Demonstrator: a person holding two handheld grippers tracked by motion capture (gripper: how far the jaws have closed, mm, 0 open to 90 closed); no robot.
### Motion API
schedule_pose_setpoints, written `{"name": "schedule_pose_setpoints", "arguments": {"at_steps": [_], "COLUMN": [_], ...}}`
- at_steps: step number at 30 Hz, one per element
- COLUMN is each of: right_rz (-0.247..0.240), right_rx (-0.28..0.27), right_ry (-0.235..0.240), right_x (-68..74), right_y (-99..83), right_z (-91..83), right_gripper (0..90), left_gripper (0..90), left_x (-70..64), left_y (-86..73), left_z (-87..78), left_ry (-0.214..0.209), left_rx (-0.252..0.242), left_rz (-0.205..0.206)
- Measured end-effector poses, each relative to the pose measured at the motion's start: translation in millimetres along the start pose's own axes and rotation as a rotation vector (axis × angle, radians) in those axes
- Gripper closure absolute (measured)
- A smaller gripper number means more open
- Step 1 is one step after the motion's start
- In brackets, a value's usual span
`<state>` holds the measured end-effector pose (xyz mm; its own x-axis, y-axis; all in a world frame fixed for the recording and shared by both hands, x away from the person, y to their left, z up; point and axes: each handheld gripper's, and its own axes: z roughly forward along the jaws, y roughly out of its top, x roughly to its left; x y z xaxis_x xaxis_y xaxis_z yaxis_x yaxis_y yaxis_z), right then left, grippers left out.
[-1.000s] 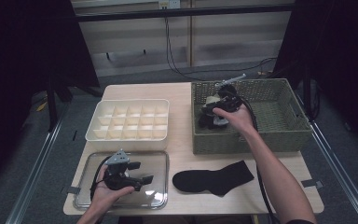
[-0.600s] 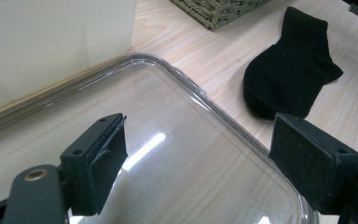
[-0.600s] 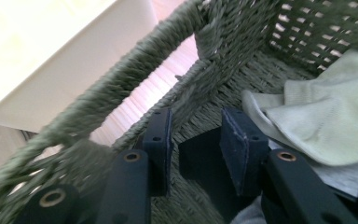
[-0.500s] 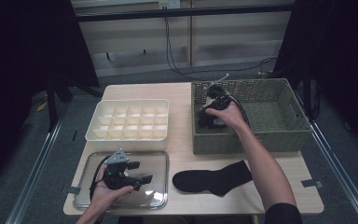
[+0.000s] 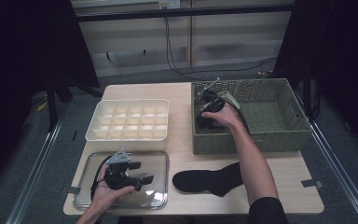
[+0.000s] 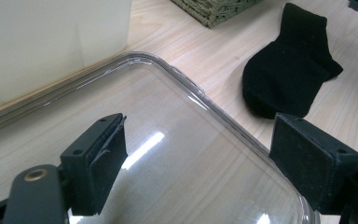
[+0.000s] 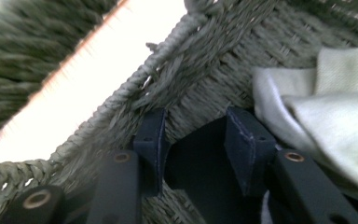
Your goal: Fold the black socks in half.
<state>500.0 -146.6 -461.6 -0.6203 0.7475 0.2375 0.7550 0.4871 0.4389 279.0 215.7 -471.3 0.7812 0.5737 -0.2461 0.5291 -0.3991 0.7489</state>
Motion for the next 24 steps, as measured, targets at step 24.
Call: {"name": "schedule_pose_setpoints", "arguments": {"at_steps": [24], "right_rz": [0.018], "right_rx": [0.028], "right_ry": [-0.039], "right_x": [-0.8], "right_y": [-2.1], "right_z": [-0.8], "right_gripper": [87.8], "left_gripper": [18.1], "left_x": [0.5], "left_y": [0.1], "left_z": [0.0], "left_ry": [0.002], "left_rx": [-0.004], "left_rz": [-0.009]}}
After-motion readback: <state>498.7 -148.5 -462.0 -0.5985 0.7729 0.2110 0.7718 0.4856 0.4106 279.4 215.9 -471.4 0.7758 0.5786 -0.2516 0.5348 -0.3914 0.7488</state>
